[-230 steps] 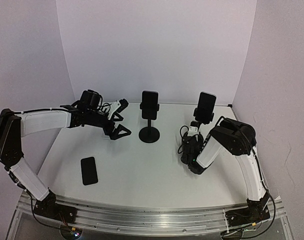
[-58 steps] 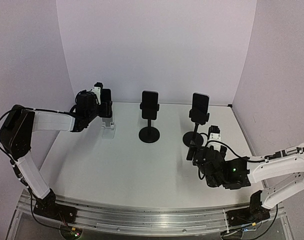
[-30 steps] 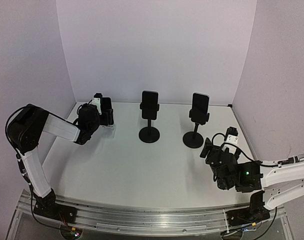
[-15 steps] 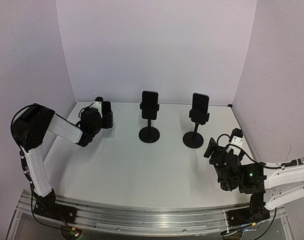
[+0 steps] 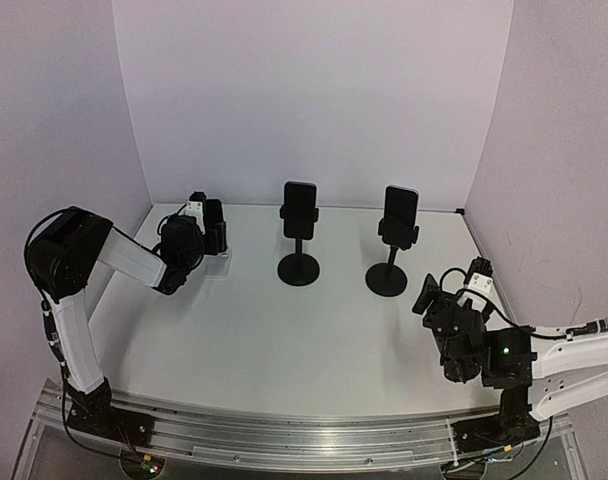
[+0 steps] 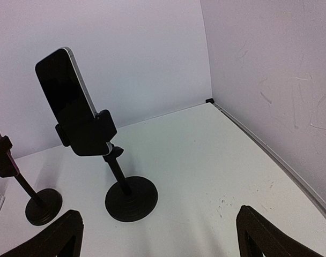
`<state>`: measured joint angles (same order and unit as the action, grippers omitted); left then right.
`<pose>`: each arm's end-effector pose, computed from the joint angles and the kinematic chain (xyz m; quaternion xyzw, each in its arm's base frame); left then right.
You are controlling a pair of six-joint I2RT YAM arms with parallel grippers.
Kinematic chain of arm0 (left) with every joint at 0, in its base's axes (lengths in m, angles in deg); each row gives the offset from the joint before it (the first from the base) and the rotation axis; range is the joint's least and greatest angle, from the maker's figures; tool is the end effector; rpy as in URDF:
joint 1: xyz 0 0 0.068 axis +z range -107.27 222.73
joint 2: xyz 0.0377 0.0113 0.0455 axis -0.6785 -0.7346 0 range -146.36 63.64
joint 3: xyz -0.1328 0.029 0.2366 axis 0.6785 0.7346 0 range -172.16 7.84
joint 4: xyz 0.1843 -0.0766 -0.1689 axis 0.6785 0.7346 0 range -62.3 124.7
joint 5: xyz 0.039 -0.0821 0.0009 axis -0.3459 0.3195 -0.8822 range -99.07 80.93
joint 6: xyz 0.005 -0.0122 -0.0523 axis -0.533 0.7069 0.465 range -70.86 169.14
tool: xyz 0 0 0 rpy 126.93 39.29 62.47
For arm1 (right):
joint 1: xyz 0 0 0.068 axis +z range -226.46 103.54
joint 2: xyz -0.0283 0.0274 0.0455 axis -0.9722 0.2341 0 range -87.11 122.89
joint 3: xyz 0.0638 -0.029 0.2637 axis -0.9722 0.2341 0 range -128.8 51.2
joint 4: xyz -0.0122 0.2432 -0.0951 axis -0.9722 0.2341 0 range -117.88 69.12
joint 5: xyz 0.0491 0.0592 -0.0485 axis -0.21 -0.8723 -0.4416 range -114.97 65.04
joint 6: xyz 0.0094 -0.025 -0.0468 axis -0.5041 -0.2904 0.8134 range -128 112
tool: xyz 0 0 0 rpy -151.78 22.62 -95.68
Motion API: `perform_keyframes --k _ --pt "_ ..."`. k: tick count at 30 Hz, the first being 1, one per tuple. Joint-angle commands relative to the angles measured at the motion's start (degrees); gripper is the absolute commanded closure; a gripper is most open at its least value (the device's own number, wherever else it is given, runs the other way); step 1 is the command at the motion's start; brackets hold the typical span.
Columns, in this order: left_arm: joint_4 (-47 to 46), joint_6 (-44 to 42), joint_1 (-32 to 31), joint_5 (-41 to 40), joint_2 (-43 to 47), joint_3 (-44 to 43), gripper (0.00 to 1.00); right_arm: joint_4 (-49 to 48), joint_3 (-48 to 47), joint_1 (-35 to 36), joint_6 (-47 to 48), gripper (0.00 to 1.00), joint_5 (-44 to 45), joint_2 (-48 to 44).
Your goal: Place the phone on the phone stand
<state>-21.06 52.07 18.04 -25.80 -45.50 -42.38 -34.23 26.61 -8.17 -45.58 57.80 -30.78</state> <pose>0.3595 -0.1539 0.1651 0.0515 0.7627 -0.0432 0.6432 0.1010 0.1584 0.2218 0.1727 0.7051 -0.0168 0.6876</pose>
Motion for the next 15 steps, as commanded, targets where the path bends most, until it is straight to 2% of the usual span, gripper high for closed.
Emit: perform_keyframes --k 1,15 --pt "-7.56 -1.82 0.06 -0.15 -1.16 -1.74 0.69 -0.51 0.36 0.26 -0.77 0.02 2.1 -0.9" --pt "-8.0 -4.21 0.25 0.75 -2.67 -1.52 0.69 -0.51 0.7 0.27 -0.2 0.02 2.22 -2.52"
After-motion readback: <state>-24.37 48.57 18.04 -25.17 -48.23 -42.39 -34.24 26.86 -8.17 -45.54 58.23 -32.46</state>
